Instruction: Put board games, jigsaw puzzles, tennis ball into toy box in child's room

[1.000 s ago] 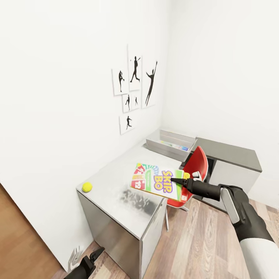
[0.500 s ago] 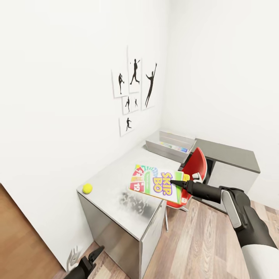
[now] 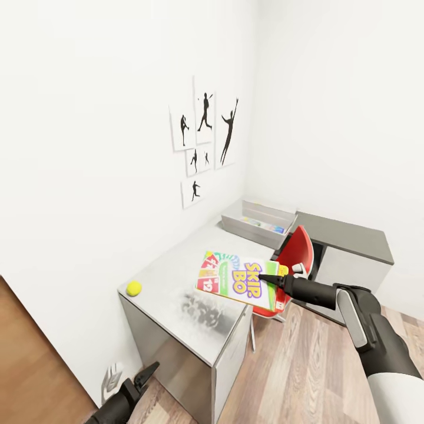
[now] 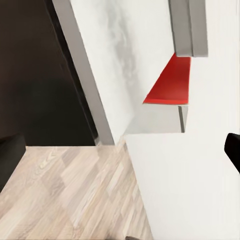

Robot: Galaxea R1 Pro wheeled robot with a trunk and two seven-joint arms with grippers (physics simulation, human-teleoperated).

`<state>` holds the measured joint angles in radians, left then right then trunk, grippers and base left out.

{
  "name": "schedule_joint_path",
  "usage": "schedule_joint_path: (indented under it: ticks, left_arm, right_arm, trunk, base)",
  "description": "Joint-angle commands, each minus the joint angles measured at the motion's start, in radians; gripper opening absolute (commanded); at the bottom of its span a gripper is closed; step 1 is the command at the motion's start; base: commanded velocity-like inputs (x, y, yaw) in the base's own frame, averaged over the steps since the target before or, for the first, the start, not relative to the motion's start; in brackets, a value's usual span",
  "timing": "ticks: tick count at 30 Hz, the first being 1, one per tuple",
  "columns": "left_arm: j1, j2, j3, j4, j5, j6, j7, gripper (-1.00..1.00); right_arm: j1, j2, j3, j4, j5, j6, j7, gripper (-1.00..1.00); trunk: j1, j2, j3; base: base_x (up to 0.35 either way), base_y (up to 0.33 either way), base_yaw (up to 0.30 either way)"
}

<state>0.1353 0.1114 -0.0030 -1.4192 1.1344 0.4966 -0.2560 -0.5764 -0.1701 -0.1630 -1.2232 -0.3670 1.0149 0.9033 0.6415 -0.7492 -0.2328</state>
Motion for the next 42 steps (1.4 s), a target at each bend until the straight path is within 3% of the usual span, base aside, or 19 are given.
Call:
schedule_joint_path:
  ticks: [1, 7, 16, 22, 26, 27, 28, 30, 31, 33, 38, 39, 42]
  left_arm:
    - [0.000, 0.000, -0.001, -0.014, 0.008, 0.007, 0.000, 1.00]
    - [-0.009, 0.000, -0.004, -0.099, 0.010, 0.032, -0.001, 1.00]
    - [-0.097, -0.001, -0.008, -0.168, 0.008, 0.122, 0.012, 1.00]
    - [-0.192, -0.002, -0.007, -0.177, 0.007, 0.181, 0.018, 1.00]
    - [-0.315, -0.009, -0.005, -0.179, 0.017, 0.238, 0.061, 1.00]
    - [-0.315, -0.009, -0.005, -0.179, 0.017, 0.238, 0.061, 1.00]
    - [-0.343, -0.011, -0.005, -0.179, 0.021, 0.247, 0.079, 1.00]
    - [-0.461, -0.015, -0.009, -0.176, 0.053, 0.276, 0.175, 1.00]
    - [-0.461, -0.015, -0.009, -0.176, 0.053, 0.276, 0.175, 1.00]
    - [-0.535, -0.015, -0.009, -0.169, 0.084, 0.287, 0.260, 1.00]
    - [-0.600, -0.017, -0.013, -0.171, 0.123, 0.293, 0.355, 1.00]
    - [-0.625, -0.028, -0.037, -0.176, 0.140, 0.296, 0.400, 1.00]
    - [-0.645, -0.050, -0.064, -0.179, 0.147, 0.297, 0.429, 1.00]
  right_arm:
    - [-0.001, 0.000, -0.001, 0.000, 0.001, 0.006, 0.003, -1.00]
    - [0.000, 0.001, -0.001, -0.001, 0.002, 0.006, 0.003, -1.00]
    - [-0.001, -0.013, -0.023, -0.004, 0.001, 0.012, 0.004, -1.00]
    - [0.000, -0.026, -0.087, -0.042, 0.001, 0.032, 0.006, -1.00]
    - [0.002, -0.034, -0.123, -0.087, 0.002, 0.032, 0.006, -1.00]
    - [0.002, -0.034, -0.123, -0.087, 0.002, 0.032, 0.006, -1.00]
    - [0.002, -0.035, -0.131, -0.092, 0.003, 0.032, 0.006, -1.00]
    - [0.002, -0.041, -0.179, -0.106, 0.003, 0.032, 0.005, -1.00]
    - [0.002, -0.041, -0.179, -0.106, 0.003, 0.032, 0.005, -1.00]
    - [0.002, -0.051, -0.223, -0.112, 0.004, 0.032, 0.005, -1.00]
    - [0.003, -0.078, -0.259, -0.116, 0.004, 0.032, 0.005, -1.00]
    - [0.003, -0.097, -0.271, -0.117, 0.004, 0.032, 0.005, -1.00]
    - [0.003, -0.107, -0.276, -0.118, 0.005, 0.032, 0.004, -1.00]
  trunk:
    - [-0.004, 0.006, 0.002]
    - [-0.027, 0.048, 0.021]
    - [-0.061, 0.111, 0.049]
    - [-0.084, 0.153, 0.068]
    - [-0.100, 0.181, 0.080]
    - [-0.103, 0.188, 0.083]
    - [-0.107, 0.195, 0.087]
    - [-0.115, 0.209, 0.093]
    - [-0.119, 0.216, 0.096]
    - [-0.126, 0.230, 0.102]
    - [-0.146, 0.265, 0.118]
    - [-0.149, 0.272, 0.121]
    - [-0.161, 0.293, 0.130]
  base:
    - [0.000, 0.000, 0.000]
    - [0.000, 0.000, 0.000]
    - [0.000, 0.000, 0.000]
    - [0.000, 0.000, 0.000]
    - [0.000, 0.000, 0.000]
    - [0.000, 0.000, 0.000]
    - [0.000, 0.000, 0.000]
    - [0.000, 0.000, 0.000]
    - [0.000, 0.000, 0.000]
    - [0.000, 0.000, 0.000]
    - [0.000, 0.000, 0.000]
    - [0.000, 0.000, 0.000]
    - [0.000, 0.000, 0.000]
